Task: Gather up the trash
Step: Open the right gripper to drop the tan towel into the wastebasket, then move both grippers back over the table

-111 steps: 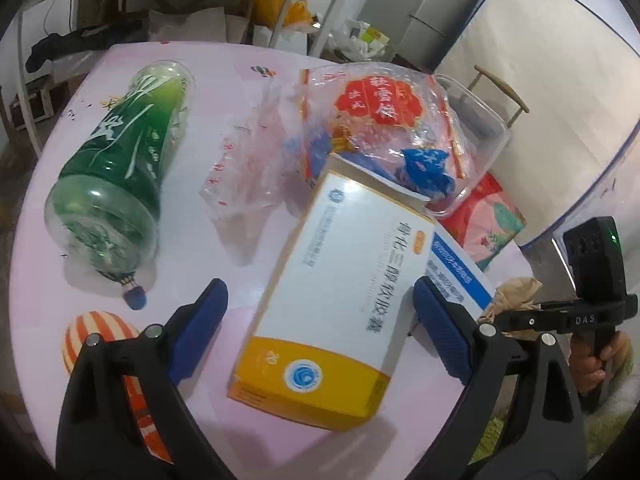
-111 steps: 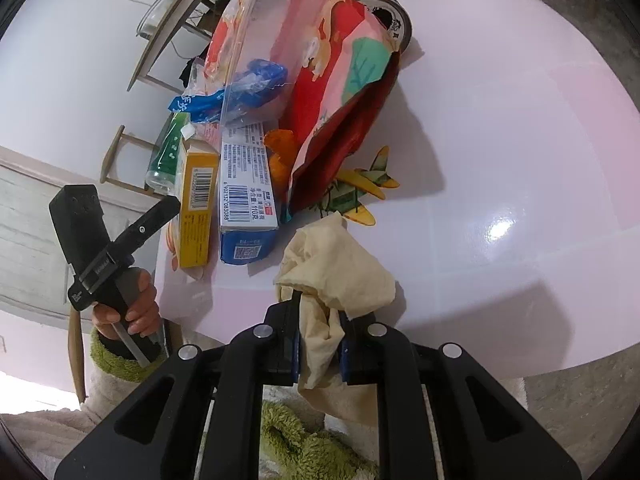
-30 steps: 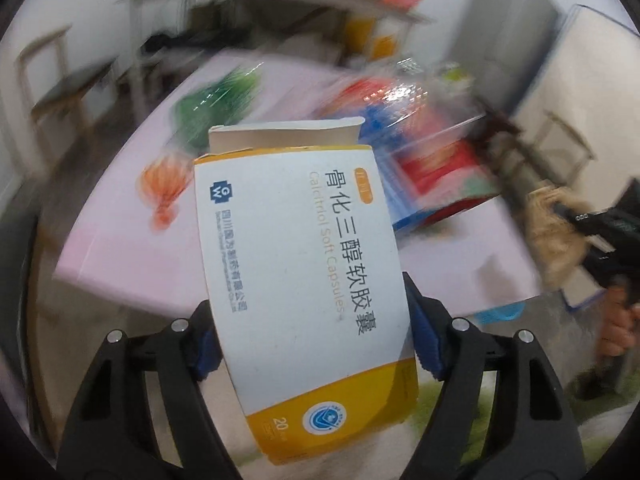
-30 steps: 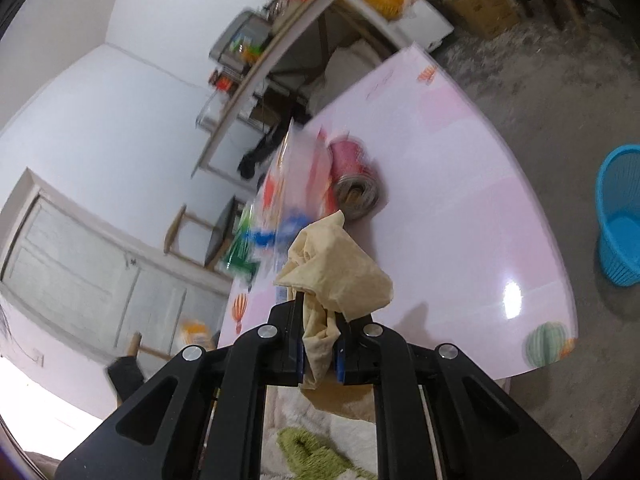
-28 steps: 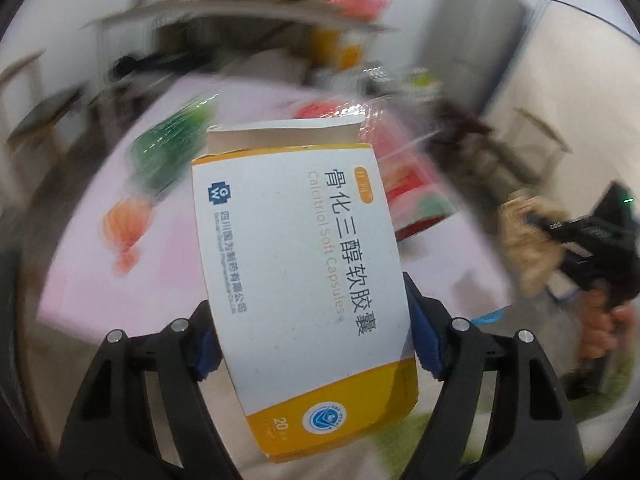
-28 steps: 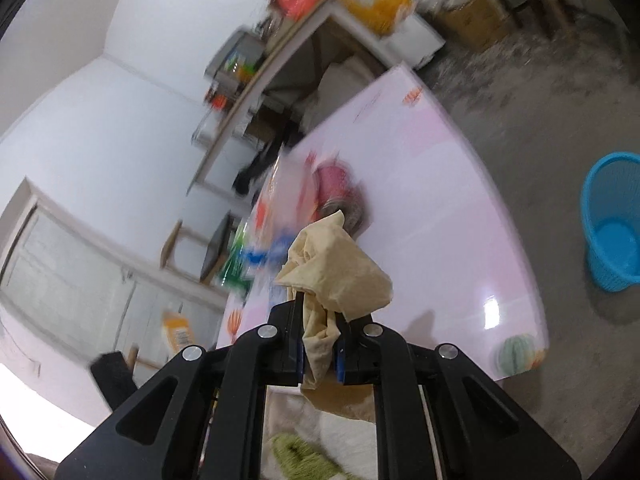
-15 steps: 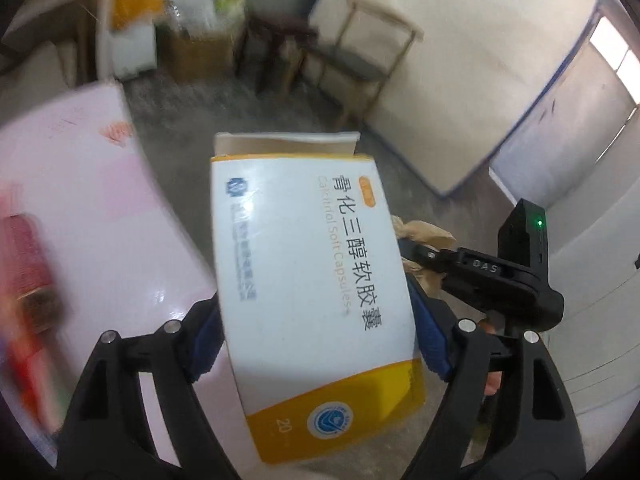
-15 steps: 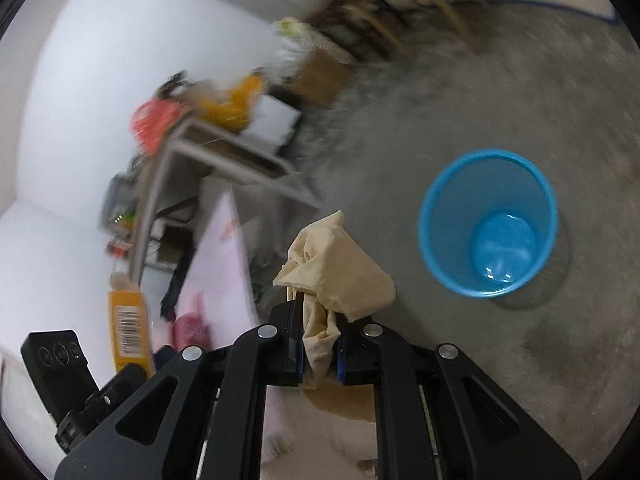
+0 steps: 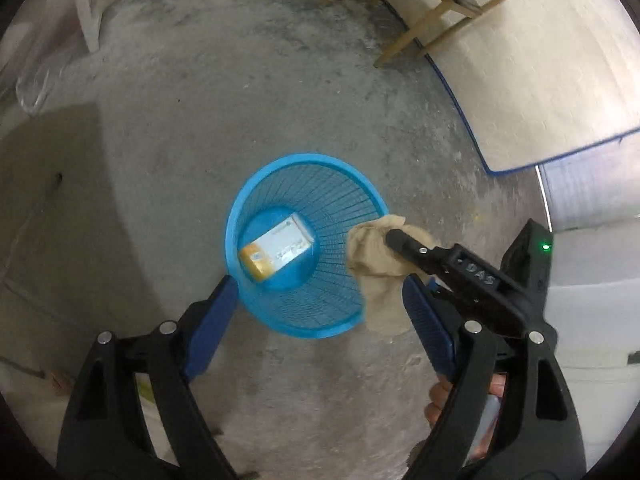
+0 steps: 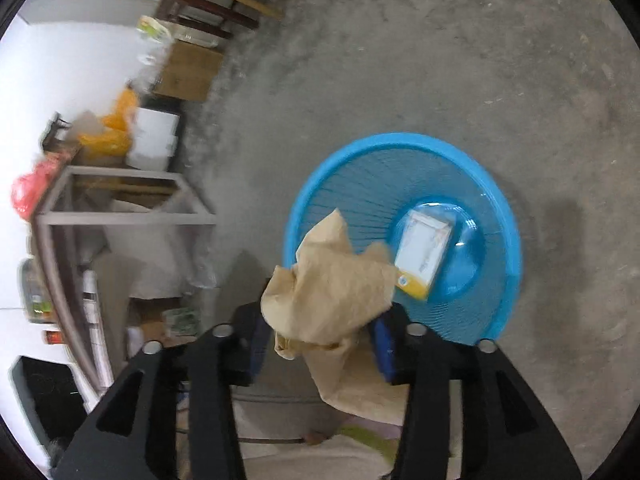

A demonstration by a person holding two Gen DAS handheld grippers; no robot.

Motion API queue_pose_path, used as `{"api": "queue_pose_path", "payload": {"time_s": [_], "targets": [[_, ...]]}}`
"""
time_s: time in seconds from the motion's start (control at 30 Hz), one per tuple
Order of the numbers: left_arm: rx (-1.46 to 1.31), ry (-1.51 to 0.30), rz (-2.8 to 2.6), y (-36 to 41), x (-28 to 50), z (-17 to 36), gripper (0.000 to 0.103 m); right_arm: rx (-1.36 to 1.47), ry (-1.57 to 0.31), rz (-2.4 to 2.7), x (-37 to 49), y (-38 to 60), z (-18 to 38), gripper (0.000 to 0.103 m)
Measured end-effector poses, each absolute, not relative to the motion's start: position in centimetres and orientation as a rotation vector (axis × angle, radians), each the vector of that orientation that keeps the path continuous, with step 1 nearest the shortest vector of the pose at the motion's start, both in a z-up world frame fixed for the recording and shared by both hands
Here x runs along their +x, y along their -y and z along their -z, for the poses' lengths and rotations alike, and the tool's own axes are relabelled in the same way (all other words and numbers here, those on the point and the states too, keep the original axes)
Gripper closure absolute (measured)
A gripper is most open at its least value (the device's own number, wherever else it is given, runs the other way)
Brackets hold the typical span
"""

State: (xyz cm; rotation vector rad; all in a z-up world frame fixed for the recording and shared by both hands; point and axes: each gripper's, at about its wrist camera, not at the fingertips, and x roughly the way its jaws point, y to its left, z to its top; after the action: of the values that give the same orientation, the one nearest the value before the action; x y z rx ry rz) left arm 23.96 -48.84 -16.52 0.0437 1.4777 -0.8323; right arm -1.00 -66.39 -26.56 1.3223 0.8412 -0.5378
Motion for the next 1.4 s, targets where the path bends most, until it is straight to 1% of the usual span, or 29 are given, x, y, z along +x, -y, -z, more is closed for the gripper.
{"api": "queue_pose_path", "payload": {"time_s": [0.03,0.1,0.2,0.33,0.47,0.5,0.53,0.57,0.63,0.67,0.73,0.83,0.97,1.07,1.2,1.3,1.4], "targets": [[0.036,-1.47,0.838,48.1,23.6,16.3,0.023,1.285,-0.866,0.536,-0.7,66.4,26.5,0.049],[0.03,-1.438,0.855,47.2,22.6,15.1,0.023,1.203,-0.912,0.544,-0.2,66.2,26.0,0.046],[0.011,-1.371,0.9,46.2,21.2,12.3,0.023,1.126,-0.926,0.564,-0.7,65.9,24.8,0.044],[-0.055,-1.255,0.96,43.3,19.4,6.7,0.023,1.071,-0.852,0.583,-2.7,65.3,21.8,0.044],[-0.071,-1.103,1.051,38.5,16.1,0.1,0.023,1.035,-0.754,0.558,-5.5,63.6,17.8,0.044],[-0.069,-1.051,1.075,36.9,15.0,-1.6,0.02,1.029,-0.736,0.551,-6.1,63.1,17.0,0.044],[-0.064,-1.007,1.1,35.6,14.1,-2.6,0.02,1.019,-0.714,0.539,-7.3,62.0,15.7,0.044],[-0.06,-0.968,1.115,33.9,13.3,-3.6,0.02,1.005,-0.698,0.532,-8.4,60.8,14.3,0.043],[-0.046,-0.895,1.137,30.3,11.6,-5.5,0.019,0.968,-0.679,0.537,-10.2,58.6,12.3,0.035],[-0.038,-0.867,1.131,28.3,10.9,-6.1,0.019,0.947,-0.672,0.545,-11.1,57.4,11.4,0.033],[-0.026,-0.838,1.117,25.0,10.1,-6.6,0.019,0.909,-0.666,0.549,-12.8,55.0,10.1,0.027],[-0.016,-0.813,1.024,19.1,9.4,-6.2,0.019,0.859,-0.696,0.569,-14.0,51.3,8.8,0.025],[-0.049,-0.796,0.833,11.0,8.7,-4.4,0.019,0.779,-0.716,0.532,-13.1,47.0,6.6,0.025],[-0.073,-0.767,0.697,5.3,8.3,-3.2,0.018,0.72,-0.699,0.461,-10.6,43.9,3.8,0.025],[-0.117,-0.741,0.543,-0.9,8.5,-1.6,0.018,0.599,-0.672,0.31,-5.4,39.1,-0.9,0.025],[-0.135,-0.704,0.465,-4.6,8.6,-1.4,0.018,0.522,-0.666,0.186,-1.2,34.9,-4.0,0.025],[-0.095,-0.648,0.375,-7.4,8.7,-1.1,0.018,0.477,-0.67,0.036,2.7,30.3,-6.4,0.025]]}}
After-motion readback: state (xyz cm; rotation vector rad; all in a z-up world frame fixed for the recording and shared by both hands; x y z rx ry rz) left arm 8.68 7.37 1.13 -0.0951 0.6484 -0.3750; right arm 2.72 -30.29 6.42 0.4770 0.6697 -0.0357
